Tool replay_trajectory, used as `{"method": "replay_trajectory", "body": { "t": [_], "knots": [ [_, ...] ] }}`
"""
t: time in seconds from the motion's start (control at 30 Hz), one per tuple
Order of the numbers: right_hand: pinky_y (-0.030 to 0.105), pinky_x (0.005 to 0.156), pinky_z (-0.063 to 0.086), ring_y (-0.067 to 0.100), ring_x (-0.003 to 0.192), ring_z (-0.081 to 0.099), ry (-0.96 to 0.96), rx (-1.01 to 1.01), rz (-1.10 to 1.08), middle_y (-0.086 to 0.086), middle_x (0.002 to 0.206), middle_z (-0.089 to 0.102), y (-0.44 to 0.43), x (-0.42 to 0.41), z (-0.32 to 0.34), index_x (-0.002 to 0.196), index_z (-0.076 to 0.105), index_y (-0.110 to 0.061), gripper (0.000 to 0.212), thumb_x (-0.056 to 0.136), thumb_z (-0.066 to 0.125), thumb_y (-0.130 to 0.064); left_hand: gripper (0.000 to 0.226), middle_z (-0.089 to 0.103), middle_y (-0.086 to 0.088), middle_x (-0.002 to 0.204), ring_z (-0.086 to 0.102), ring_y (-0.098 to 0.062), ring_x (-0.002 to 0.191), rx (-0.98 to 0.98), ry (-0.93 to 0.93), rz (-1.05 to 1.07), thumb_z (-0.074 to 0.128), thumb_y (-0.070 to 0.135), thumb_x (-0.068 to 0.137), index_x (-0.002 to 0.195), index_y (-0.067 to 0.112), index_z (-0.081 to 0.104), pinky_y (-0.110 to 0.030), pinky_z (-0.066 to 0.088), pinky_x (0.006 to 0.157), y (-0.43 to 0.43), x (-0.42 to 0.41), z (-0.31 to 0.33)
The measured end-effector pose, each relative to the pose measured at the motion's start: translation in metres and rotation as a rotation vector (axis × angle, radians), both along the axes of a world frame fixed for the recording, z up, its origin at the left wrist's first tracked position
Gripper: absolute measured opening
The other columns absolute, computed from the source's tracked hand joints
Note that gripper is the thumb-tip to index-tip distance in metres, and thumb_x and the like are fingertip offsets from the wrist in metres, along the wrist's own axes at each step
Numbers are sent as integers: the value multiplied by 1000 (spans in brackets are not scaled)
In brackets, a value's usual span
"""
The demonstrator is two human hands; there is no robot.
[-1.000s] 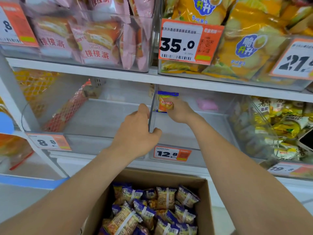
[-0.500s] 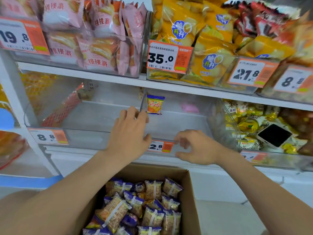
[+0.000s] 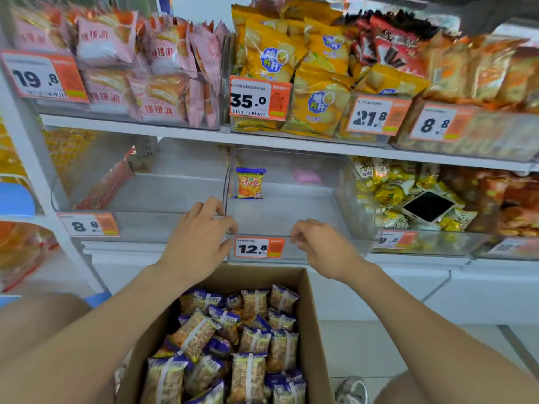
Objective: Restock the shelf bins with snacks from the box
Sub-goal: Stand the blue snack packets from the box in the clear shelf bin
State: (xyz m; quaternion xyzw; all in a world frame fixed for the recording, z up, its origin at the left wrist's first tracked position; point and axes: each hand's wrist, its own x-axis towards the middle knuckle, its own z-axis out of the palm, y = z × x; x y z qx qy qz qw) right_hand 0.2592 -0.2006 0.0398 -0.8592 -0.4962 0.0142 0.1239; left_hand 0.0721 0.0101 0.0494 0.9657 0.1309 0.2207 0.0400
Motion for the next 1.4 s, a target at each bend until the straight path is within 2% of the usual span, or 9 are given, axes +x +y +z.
{"method": "replay_trajectory", "body": {
  "t": [0.3, 0.4, 0.5, 0.63, 0.83, 0.97, 1.1, 1.2, 1.4],
  "knots": [
    [48, 92, 53, 29, 107, 64, -132, 188, -4, 3, 117, 64, -20, -30, -2, 127, 66, -18, 32, 96, 62, -8, 32, 51, -4, 114, 56, -25, 95, 15, -71, -6, 77, 23, 87, 117, 21, 68, -42, 53, 80, -13, -24, -11],
    [29, 86, 50, 13, 95, 62, -57, 413, 67, -5, 103, 65, -23, -74, 6, 115, 69, -19, 25, 93, 64, -9, 16, 52, 3, 102, 52, -17, 88, -32, -106, -84, 68, 23, 90, 105, 21, 62, -34, 47, 75, -29, -40, -17],
    [24, 76, 42, 4, 84, 55, 150, 42, 194, -13, 93, 61, -27, -112, -17, 111, 65, -27, 15, 99, 58, -20, 4, 56, 13, 92, 58, -13, 83, -163, 278, -156, 60, 33, 96, 96, 29, 58, -32, 51, 69, -45, -56, -46],
    [44, 80, 56, 26, 102, 64, 110, -533, 251, 5, 106, 66, -28, -131, -84, 116, 64, -18, 19, 102, 57, -30, 14, 61, 4, 107, 63, -22, 99, -35, 801, -215, 60, 36, 98, 111, 28, 58, -42, 58, 78, -49, -69, -85],
    [43, 84, 48, 27, 109, 54, 58, -546, 369, 5, 123, 56, -13, -144, -140, 142, 45, -20, 77, 83, 73, -60, 21, 58, 2, 116, 57, -21, 108, 33, 839, -245, 62, 32, 98, 118, 25, 58, -37, 51, 83, -38, -71, -104],
    [47, 93, 48, 32, 111, 57, -38, -622, 387, 10, 134, 53, -8, -150, -157, 143, 42, -21, 75, 81, 81, -36, 15, 60, 7, 107, 59, -17, 97, -82, 833, -306, 60, 33, 98, 112, 28, 59, -39, 56, 82, -45, -69, -104],
    [38, 65, 57, 19, 85, 60, 281, -466, 226, -4, 100, 60, -3, -138, -134, 130, 46, -24, 74, 69, 87, -28, 37, 57, 6, 119, 60, -16, 102, -145, 801, -336, 63, 24, 97, 132, 28, 51, -40, 57, 83, -44, -68, -104],
    [25, 66, 49, 4, 79, 62, 645, -190, 4, -13, 93, 65, -3, -125, -102, 126, 58, -27, 64, 70, 83, -46, 68, 46, 8, 135, 60, -14, 106, -399, 728, -375, 69, 7, 90, 145, 30, 36, -41, 55, 85, -38, -68, -99],
    [33, 65, 46, 25, 77, 70, 1290, 290, -291, 5, 97, 79, -12, -121, -31, 118, 71, -17, 43, 107, 41, -45, 46, 74, 10, 108, 70, 1, 98, -1014, 204, -259, 89, 23, 84, 120, 31, 62, -14, 51, 80, -37, -63, -40]
  ]
}}
